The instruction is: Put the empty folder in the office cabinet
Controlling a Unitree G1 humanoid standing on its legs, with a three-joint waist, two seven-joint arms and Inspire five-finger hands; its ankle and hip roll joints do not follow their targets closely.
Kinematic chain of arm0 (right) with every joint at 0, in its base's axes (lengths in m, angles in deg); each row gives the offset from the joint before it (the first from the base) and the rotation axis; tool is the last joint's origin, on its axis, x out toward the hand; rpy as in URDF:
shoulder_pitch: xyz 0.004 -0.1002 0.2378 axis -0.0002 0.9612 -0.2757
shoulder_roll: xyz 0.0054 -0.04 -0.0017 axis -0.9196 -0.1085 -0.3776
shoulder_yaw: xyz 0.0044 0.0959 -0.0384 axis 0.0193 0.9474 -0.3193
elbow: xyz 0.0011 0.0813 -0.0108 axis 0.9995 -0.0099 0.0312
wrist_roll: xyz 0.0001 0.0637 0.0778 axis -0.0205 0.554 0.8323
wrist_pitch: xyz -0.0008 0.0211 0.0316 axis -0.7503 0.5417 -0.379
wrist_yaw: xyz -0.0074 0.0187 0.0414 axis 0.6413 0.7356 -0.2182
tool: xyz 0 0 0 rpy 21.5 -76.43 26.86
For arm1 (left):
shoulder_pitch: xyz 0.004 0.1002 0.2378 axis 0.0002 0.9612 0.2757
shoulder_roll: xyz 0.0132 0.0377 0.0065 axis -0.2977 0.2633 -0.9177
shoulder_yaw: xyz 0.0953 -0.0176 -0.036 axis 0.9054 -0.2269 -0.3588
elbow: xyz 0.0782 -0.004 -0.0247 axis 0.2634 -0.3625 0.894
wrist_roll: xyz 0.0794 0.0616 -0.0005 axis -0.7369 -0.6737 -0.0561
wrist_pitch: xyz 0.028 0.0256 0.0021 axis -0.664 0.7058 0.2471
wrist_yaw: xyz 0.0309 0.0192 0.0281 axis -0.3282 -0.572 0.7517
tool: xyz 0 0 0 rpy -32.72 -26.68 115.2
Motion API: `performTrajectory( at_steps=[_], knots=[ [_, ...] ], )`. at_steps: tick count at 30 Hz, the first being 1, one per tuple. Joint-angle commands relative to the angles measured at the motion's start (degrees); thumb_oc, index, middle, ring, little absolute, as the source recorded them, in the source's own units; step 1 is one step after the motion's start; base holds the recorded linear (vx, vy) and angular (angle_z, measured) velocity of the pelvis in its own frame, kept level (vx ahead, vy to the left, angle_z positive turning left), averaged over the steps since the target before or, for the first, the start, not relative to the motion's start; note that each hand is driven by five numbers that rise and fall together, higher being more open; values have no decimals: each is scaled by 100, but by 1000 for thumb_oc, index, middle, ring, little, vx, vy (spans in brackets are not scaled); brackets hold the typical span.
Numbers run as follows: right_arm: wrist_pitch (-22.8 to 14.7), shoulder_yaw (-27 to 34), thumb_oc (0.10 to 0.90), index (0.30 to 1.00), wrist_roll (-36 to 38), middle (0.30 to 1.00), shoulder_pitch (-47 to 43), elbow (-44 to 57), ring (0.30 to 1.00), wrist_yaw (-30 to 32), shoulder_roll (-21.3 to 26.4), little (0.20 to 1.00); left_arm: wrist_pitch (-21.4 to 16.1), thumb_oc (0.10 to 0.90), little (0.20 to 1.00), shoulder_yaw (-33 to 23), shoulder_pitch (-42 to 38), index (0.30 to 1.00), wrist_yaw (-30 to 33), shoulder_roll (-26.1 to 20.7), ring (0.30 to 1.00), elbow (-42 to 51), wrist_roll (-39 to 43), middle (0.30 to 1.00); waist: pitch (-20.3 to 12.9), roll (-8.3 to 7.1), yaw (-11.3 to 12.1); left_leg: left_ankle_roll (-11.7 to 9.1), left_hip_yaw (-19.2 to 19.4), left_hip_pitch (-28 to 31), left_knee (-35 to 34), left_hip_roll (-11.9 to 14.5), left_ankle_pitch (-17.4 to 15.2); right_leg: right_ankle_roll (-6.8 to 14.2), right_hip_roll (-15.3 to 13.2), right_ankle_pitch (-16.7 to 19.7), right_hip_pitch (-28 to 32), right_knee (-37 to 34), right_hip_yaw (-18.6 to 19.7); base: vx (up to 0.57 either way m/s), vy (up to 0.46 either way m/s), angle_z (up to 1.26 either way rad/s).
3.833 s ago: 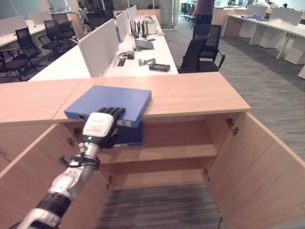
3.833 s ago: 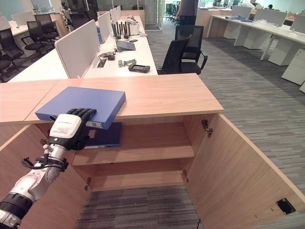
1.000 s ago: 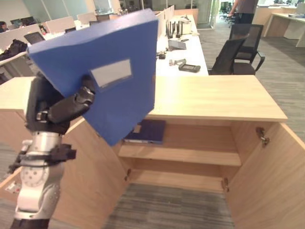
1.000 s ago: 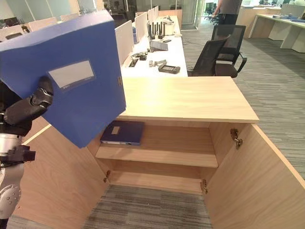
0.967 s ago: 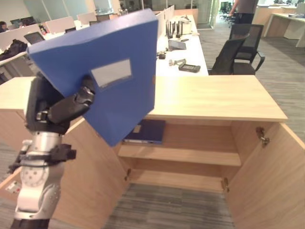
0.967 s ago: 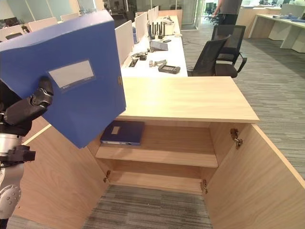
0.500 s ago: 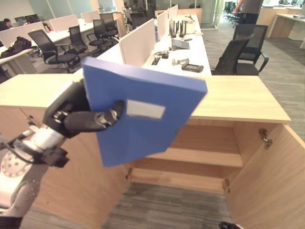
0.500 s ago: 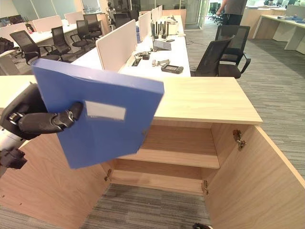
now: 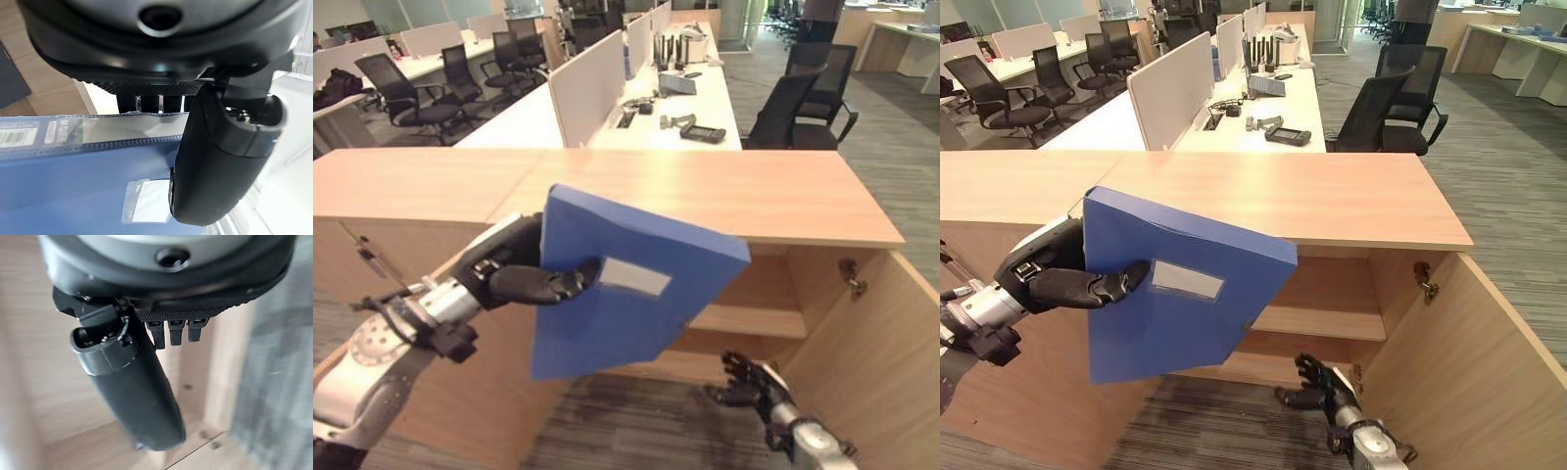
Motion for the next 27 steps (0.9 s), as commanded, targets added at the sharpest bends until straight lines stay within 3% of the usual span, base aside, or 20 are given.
performTrajectory(
  at_steps=[1, 11, 27],
  knots=[
    [-489, 249, 800, 900, 522, 900, -522, 973, 900, -318, 358, 900, -768, 400, 300, -515, -1012, 300, 514, 316, 300, -445, -44, 300, 34, -8, -154, 60, 86, 346, -9, -189, -614, 251, -8, -649, 40, 239, 72, 45, 26, -1],
    [-402, -132, 800, 900, 1248, 900, -797, 1779, 900, -594, 107, 900, -756, 400, 300, -354, -1245, 300, 626, 562, 300, -447, -199, 300, 14, -1, -225, 72, 99, 357, -9, -189, -650, 243, -21, -668, 21, 250, 141, 8, 4, 0],
    [-364, -810, 800, 900, 1756, 900, -1429, 2454, 900, -784, -263, 900, -681, 400, 300, 145, -1712, 300, 488, 682, 300, -293, -100, 300, -39, -13, -249, 95, 116, 394, -9, -193, -689, 238, -42, -694, 29, 291, 227, 3, 0, -1]
  ],
)
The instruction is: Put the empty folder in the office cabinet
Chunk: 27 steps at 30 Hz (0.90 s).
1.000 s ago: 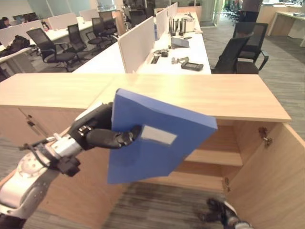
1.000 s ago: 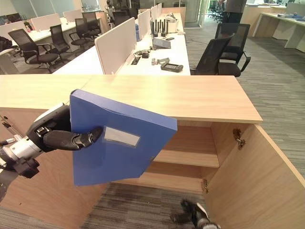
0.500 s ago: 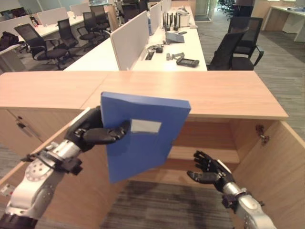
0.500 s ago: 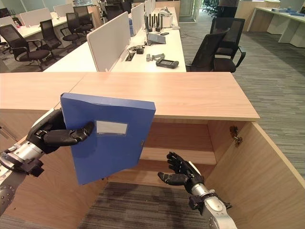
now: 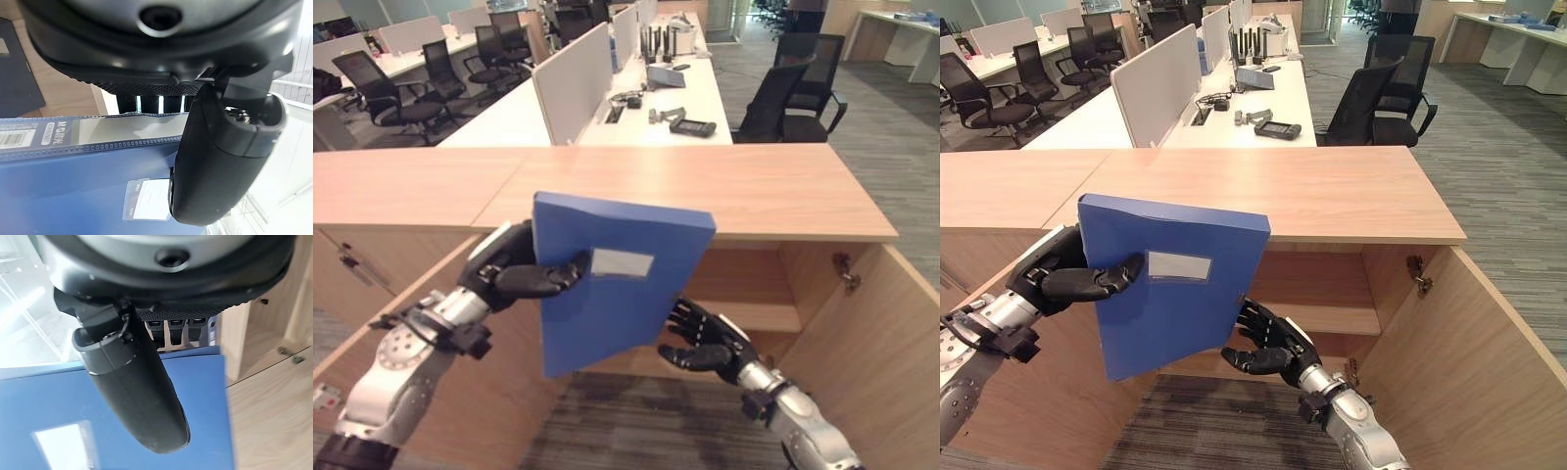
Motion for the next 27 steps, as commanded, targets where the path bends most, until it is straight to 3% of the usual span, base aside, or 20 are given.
performTrajectory(
  at_steps=[1, 27],
  knots=[
    [-545, -73, 800, 900, 456, 900, -1023, 966, 900, -195, -152, 900, -662, 400, 300, -172, -1396, 300, 1, -2, 300, 183, 372, 300, -52, -1, -100, 87, 83, 407, -10, -180, -682, 233, -31, -692, 78, 288, 167, 1, 2, -4],
    [-643, -266, 800, 900, 642, 900, -1498, 1303, 900, -161, -304, 900, 4, 400, 300, 545, -1130, 300, -927, -712, 300, 546, 698, 300, -89, 13, -46, 109, 98, 418, -10, -188, -679, 248, -36, -675, 58, 320, 179, 0, 0, 0]
  ],
)
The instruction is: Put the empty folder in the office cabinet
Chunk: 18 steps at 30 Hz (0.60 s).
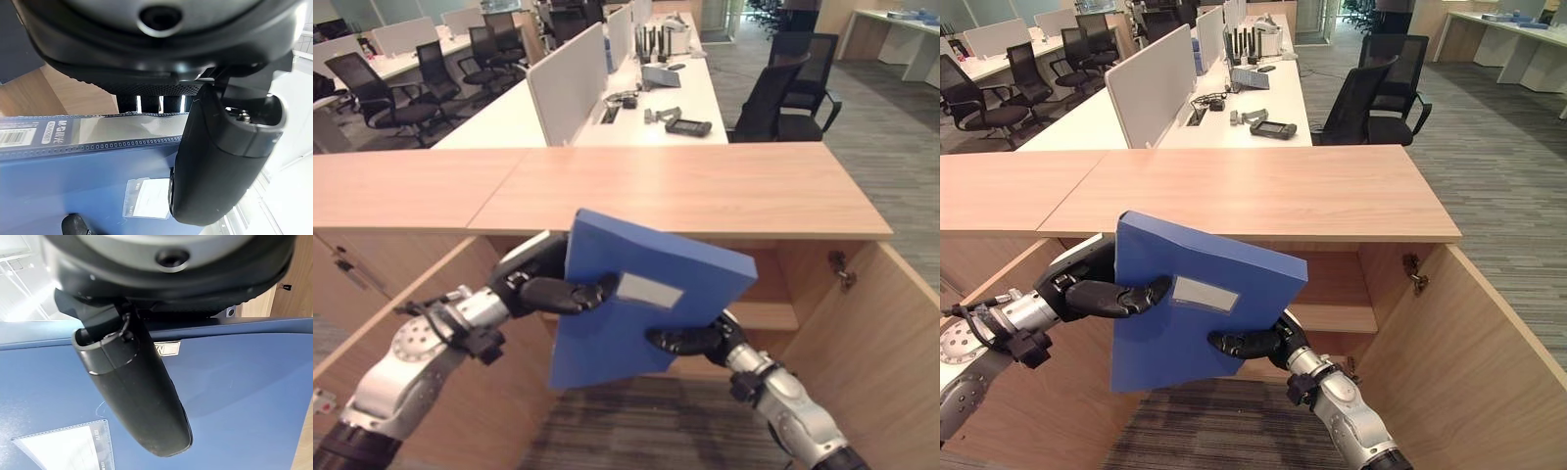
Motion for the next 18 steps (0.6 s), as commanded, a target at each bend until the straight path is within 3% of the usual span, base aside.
performTrajectory(
  at_steps=[1, 8, 13, 14, 15, 18],
  knots=[
    [-648, -51, 800, 900, 499, 900, -1134, 1319, 900, -232, -232, 900, -268, 400, 300, 136, -927, 300, -315, -391, 300, 276, 610, 300, -89, 4, -61, 111, 14, 410, -9, -200, -677, 257, -46, -682, 74, 300, 144, 0, 0, 0],
    [-720, 77, 800, 900, 575, 900, -1361, 1409, 900, -138, -256, 900, -179, 400, 300, 262, -912, 300, -391, -356, 300, 353, 682, 300, -95, 3, -44, 121, 14, 404, -9, -199, -674, 257, -40, -675, 66, 306, 150, 0, 0, 0],
    [-621, -30, 800, 900, 913, 900, -1410, 1501, 900, -285, -323, 900, -217, 400, 300, 307, -1062, 300, -328, -43, 300, 303, 691, 300, -97, -28, -46, 119, 20, 396, -9, -201, -669, 249, -38, -668, 54, 314, 170, 0, 0, 0],
    [-621, -29, 733, 799, 915, 799, -1410, 1501, 799, -287, -320, 799, -217, 400, 300, 309, -1064, 300, -327, -41, 300, 303, 690, 300, -97, -26, -45, 119, 21, 396, -9, -201, -669, 249, -37, -669, 54, 315, 170, 0, 0, 0],
    [-582, -40, 400, 300, 983, 300, -1355, 1575, 300, -358, -311, 300, -243, 400, 300, 264, -1079, 300, -324, 58, 300, 284, 662, 300, -98, -36, -53, 121, 21, 394, -9, -198, -671, 247, -32, -672, 45, 319, 173, 0, 0, 0],
    [-569, -46, 400, 300, 1015, 300, -1309, 1610, 300, -397, -307, 300, -271, 400, 300, 162, -1054, 300, -301, 145, 300, 286, 637, 300, -97, -44, -46, 123, 21, 385, -9, -200, -669, 244, -27, -670, 51, 313, 176, 0, 0, 0]
  ],
)
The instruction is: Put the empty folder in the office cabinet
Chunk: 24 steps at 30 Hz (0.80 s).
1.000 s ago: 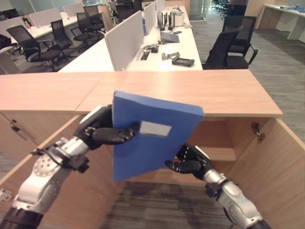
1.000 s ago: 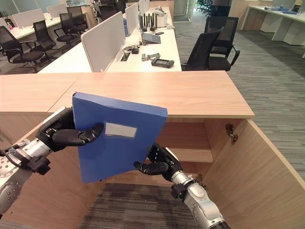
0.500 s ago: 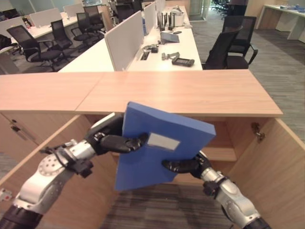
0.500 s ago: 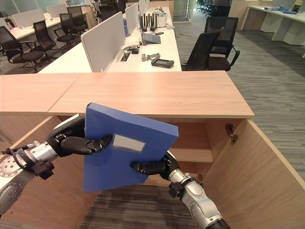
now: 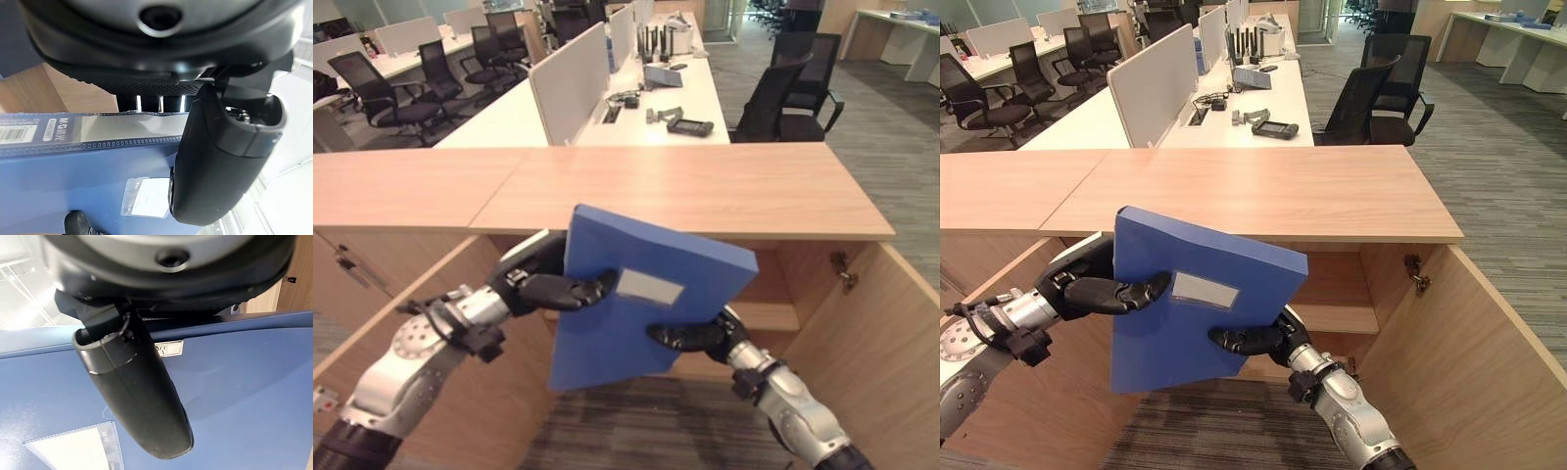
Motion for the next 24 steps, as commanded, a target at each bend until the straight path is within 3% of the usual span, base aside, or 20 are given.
performTrajectory(
  at_steps=[1, 20, 21, 23, 24],
  knots=[
    [-555, -42, 400, 300, 680, 300, -1275, 1482, 300, -472, -441, 300, -427, 400, 300, 89, -966, 300, -273, 199, 300, 266, 447, 300, -98, -47, -60, 119, 31, 387, -10, -198, -673, 248, -31, -660, 44, 296, 163, 0, 0, 0],
    [-343, -156, 400, 300, 897, 300, -1268, 1598, 300, -622, -484, 300, -612, 400, 300, -284, -573, 300, 18, 982, 300, 134, 260, 300, -74, -96, -40, 94, 131, 356, -10, -177, -665, 213, 26, -609, 56, 164, 167, -6, -2, -3],
    [-338, -148, 400, 300, 896, 300, -1260, 1603, 300, -612, -473, 300, -630, 439, 359, -309, -548, 359, 60, 1041, 359, 78, 240, 359, -70, -98, -39, 95, 133, 352, -10, -173, -660, 210, 30, -616, 54, 165, 160, 0, 0, 0],
    [-324, -109, 400, 300, 887, 300, -1251, 1613, 300, -587, -460, 300, -686, 579, 568, -396, -428, 568, 196, 1181, 568, -18, 162, 568, -65, -102, -29, 96, 122, 343, -10, -170, -653, 201, 36, -620, 51, 163, 150, 0, 0, 0],
    [-317, -98, 400, 300, 882, 300, -1238, 1614, 300, -574, -453, 300, -717, 800, 900, -448, -340, 900, 270, 1270, 900, -82, 106, 900, -66, -103, -28, 98, 116, 341, -10, -168, -653, 197, 36, -618, 52, 160, 148, 0, 0, 0]
  ],
)
